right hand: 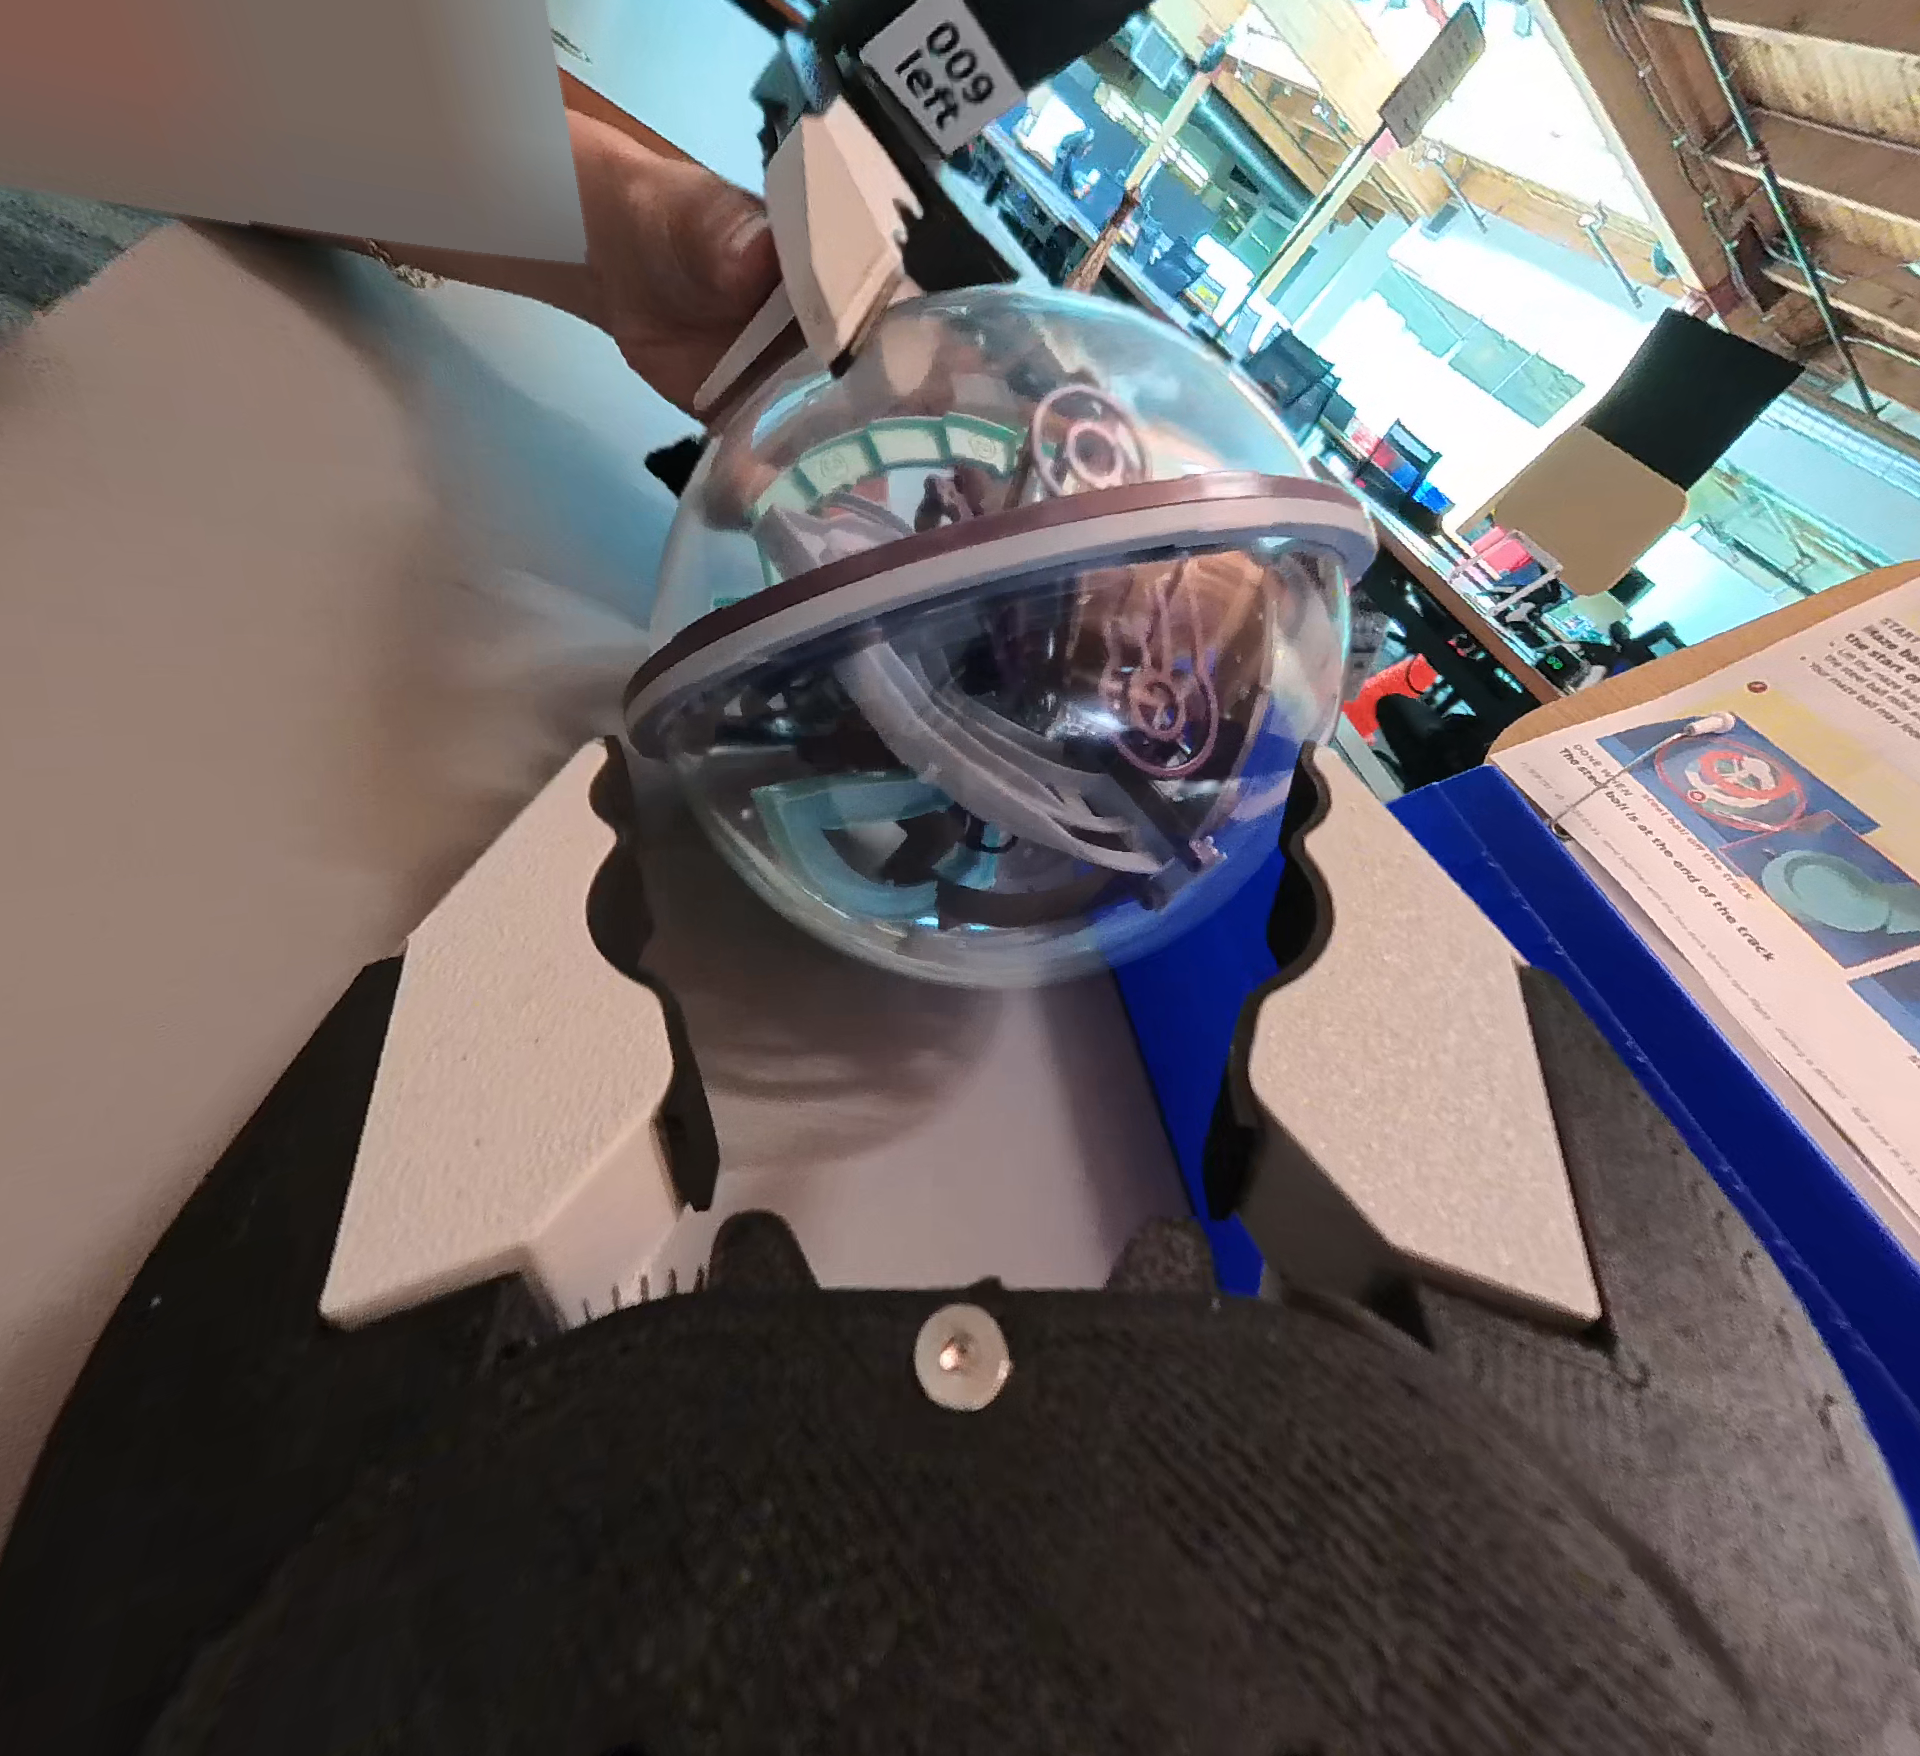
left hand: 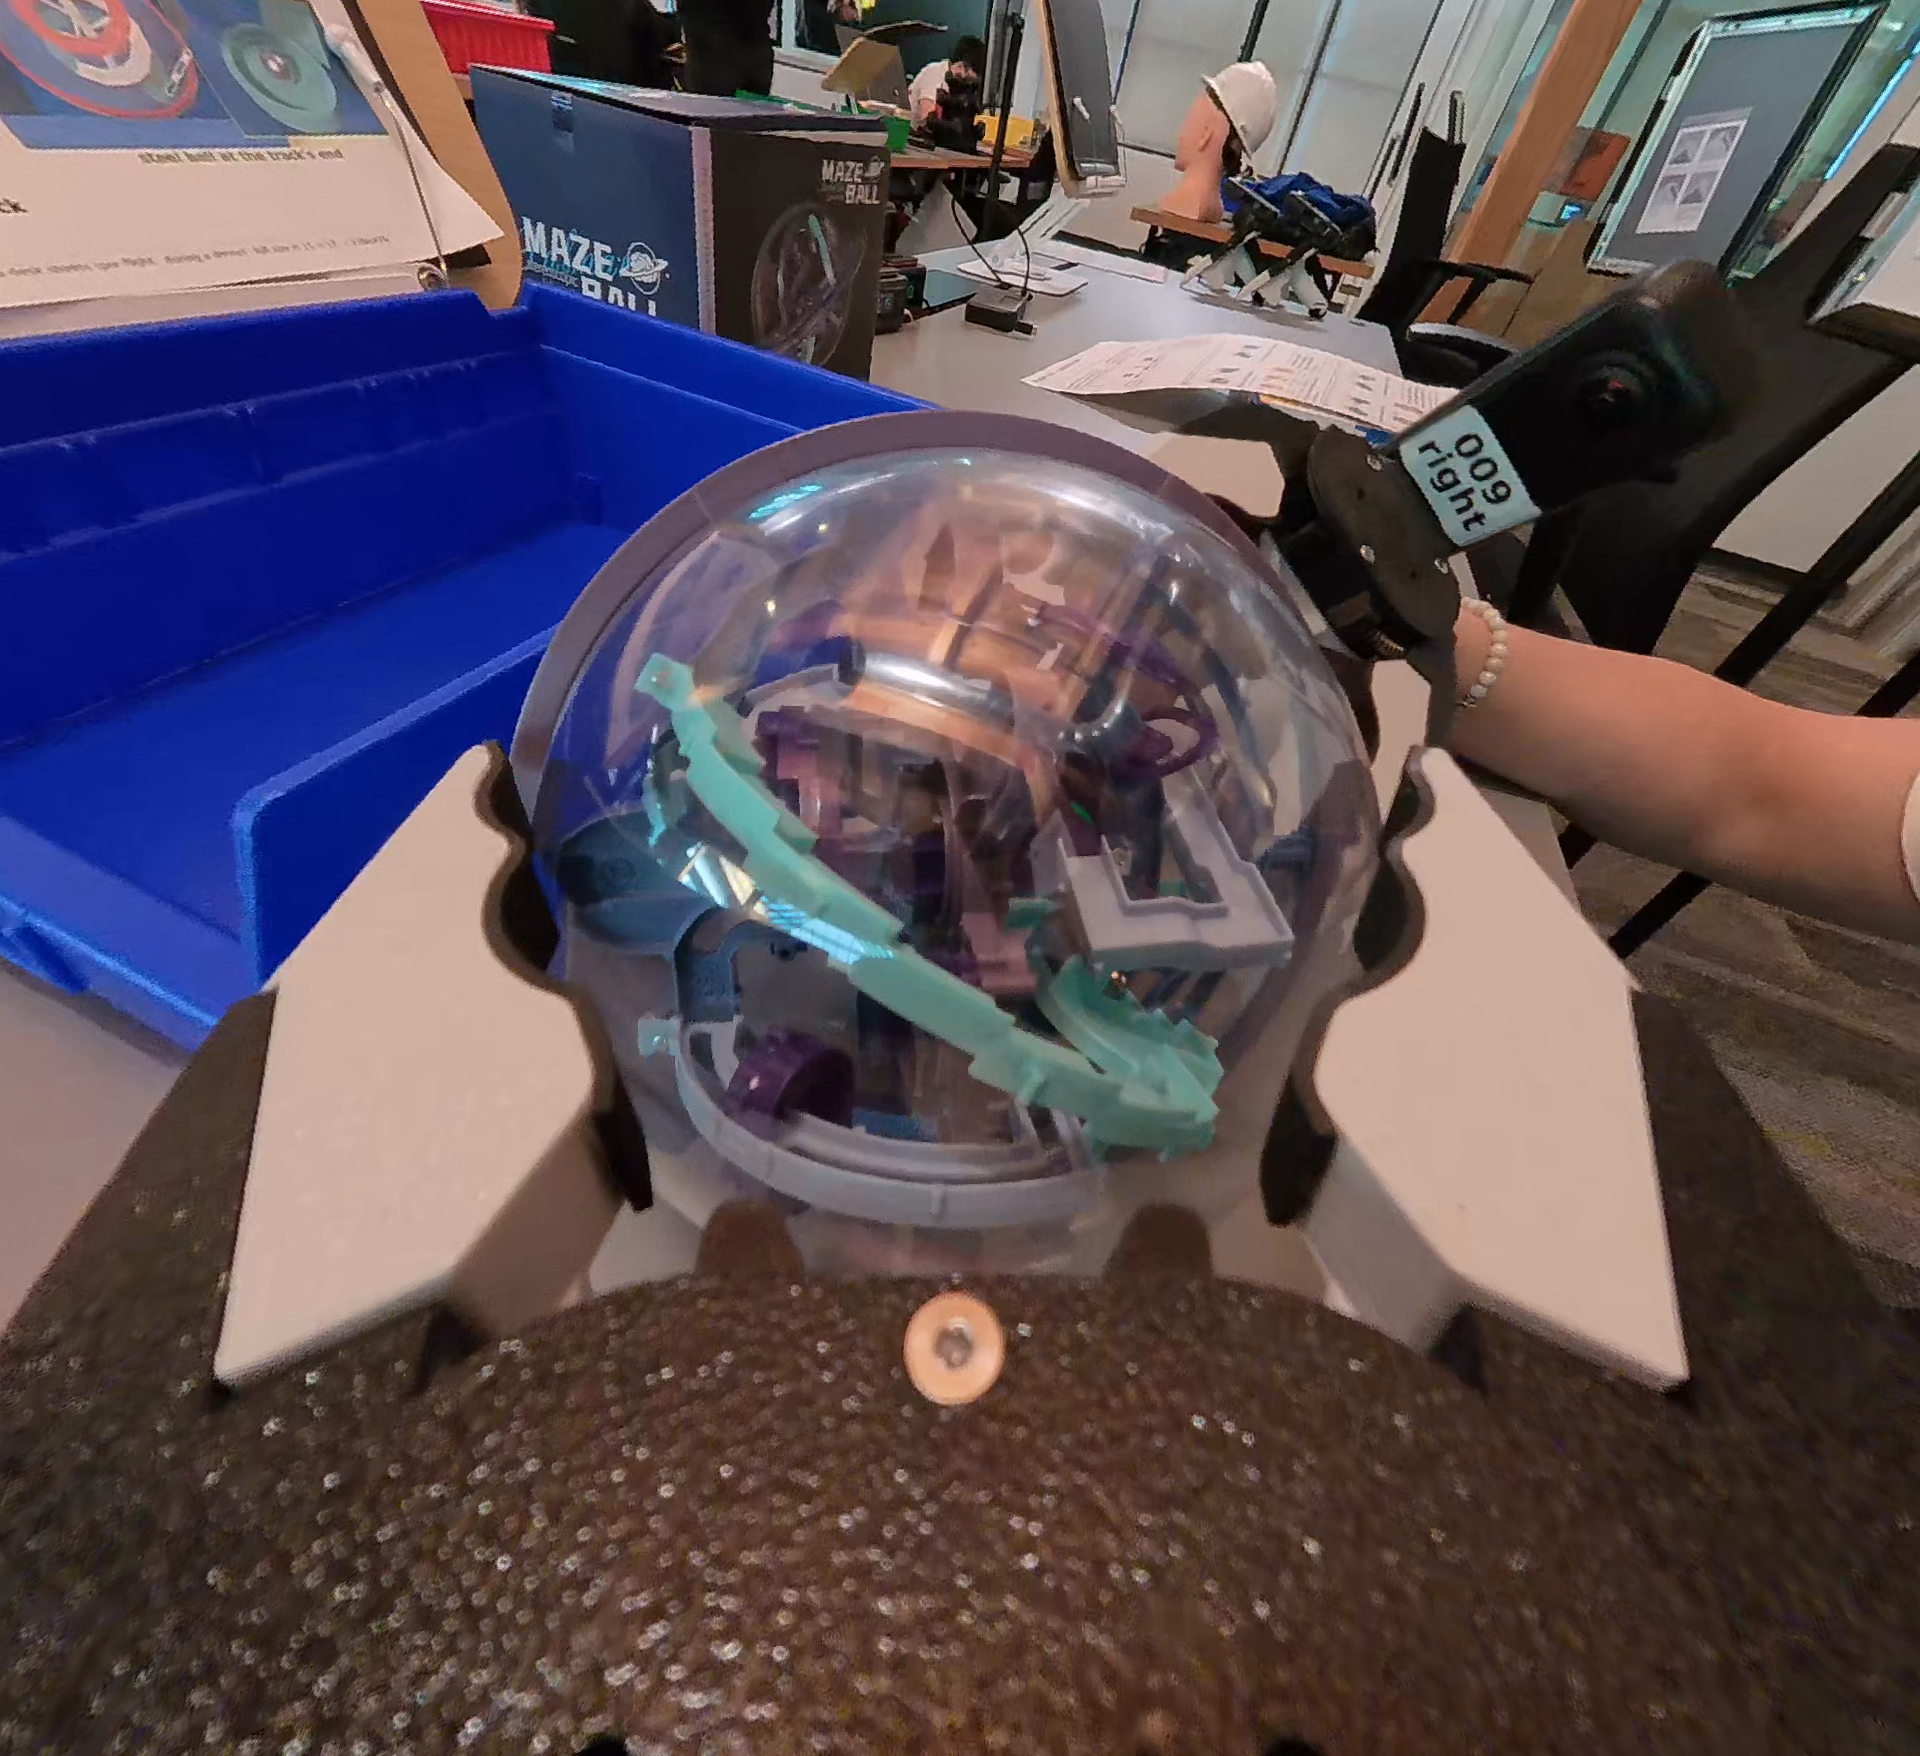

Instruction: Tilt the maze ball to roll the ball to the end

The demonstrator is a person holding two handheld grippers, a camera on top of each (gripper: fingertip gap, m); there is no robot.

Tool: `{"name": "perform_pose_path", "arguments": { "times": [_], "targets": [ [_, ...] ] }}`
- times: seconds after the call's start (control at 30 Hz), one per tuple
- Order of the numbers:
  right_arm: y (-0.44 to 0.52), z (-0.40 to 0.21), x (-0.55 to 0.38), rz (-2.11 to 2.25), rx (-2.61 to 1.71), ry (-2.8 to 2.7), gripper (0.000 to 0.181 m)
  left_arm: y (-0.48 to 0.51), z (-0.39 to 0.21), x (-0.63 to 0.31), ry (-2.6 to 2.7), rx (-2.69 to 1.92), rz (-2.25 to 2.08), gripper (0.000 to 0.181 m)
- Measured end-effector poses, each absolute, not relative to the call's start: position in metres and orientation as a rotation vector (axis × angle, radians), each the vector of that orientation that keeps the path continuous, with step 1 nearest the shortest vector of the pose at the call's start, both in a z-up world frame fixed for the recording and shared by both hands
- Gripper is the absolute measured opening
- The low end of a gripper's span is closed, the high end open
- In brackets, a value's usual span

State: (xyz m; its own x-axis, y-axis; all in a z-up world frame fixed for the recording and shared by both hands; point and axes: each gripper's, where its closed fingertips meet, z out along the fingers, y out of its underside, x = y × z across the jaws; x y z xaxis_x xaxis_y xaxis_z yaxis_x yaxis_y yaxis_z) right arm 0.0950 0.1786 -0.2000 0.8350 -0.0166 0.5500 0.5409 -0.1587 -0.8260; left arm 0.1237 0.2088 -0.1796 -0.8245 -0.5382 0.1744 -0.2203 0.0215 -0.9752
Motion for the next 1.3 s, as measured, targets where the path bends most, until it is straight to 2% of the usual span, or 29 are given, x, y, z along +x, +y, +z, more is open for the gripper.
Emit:
{"name": "perform_pose_path", "arguments": {
  "times": [0.3,0.4,0.6,0.7,0.87,1.07,1.2,1.3],
  "targets": [
    [0.177,-0.188,0.088,-0.361,-1.612,-0.349,0.125,0.201,-0.179,0.116,2.080,-0.693,-1.894,0.153],
    [0.180,-0.195,0.089,-0.425,-1.635,-0.375,0.133,0.201,-0.178,0.119,2.048,-0.724,-1.918,0.154],
    [0.177,-0.203,0.096,-0.456,-1.670,-0.380,0.123,0.202,-0.171,0.124,1.964,-0.817,-2.017,0.153],
    [0.177,-0.202,0.095,-0.440,-1.671,-0.379,0.124,0.205,-0.172,0.128,1.950,-0.815,-1.979,0.154],
    [0.174,-0.201,0.097,-0.451,-1.669,-0.389,0.114,0.207,-0.172,0.125,1.958,-0.689,-1.888,0.152],
    [0.175,-0.191,0.101,-0.452,-1.623,-0.330,0.123,0.209,-0.174,0.127,1.985,-0.745,-1.850,0.151],
    [0.173,-0.172,0.102,-0.388,-1.516,-0.242,0.121,0.210,-0.171,0.127,1.970,-0.742,-1.835,0.146],
    [0.177,-0.169,0.097,-0.369,-1.490,-0.237,0.112,0.205,-0.170,0.125,1.965,-0.703,-1.817,0.145]
  ]
}}
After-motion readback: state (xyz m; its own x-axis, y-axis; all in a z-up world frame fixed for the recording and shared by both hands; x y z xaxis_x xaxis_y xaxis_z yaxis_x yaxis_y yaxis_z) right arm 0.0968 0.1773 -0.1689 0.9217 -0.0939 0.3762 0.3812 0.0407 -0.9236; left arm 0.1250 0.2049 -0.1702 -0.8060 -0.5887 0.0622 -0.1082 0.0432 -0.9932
